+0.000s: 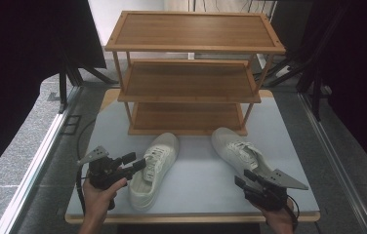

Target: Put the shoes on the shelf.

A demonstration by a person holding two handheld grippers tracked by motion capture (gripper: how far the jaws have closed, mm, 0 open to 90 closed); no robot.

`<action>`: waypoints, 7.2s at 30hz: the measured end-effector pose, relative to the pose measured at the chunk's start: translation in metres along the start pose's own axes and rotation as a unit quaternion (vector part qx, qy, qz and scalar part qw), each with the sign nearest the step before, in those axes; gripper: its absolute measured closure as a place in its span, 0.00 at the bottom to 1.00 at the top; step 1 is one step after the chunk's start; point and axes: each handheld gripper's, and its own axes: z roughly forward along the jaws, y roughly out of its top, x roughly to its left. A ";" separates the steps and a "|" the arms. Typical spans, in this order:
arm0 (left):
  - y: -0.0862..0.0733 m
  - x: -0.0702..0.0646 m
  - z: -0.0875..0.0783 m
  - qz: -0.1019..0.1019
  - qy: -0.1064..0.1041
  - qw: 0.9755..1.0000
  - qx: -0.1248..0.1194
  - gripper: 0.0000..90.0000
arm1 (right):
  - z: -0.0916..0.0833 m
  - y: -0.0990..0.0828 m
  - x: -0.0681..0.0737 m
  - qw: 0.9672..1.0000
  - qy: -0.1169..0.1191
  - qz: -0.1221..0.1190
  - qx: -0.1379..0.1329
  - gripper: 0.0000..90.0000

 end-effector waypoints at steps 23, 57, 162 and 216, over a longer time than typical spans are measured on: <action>-0.005 0.006 -0.001 0.004 0.046 0.999 0.008 0.45 | -0.015 0.045 -0.043 0.999 -0.037 -0.009 -0.036 0.55; -0.022 0.025 0.054 0.058 0.124 0.986 0.099 0.48 | 0.048 0.040 -0.112 0.996 -0.001 -0.040 0.079 0.51; 0.122 -0.003 0.011 -0.056 -0.006 0.984 -0.168 0.90 | 0.025 0.157 -0.052 0.961 0.060 0.186 -0.196 0.91; 0.183 0.017 0.095 -0.096 0.063 0.980 -0.160 0.90 | 0.095 0.226 -0.054 0.965 -0.009 0.204 -0.163 0.89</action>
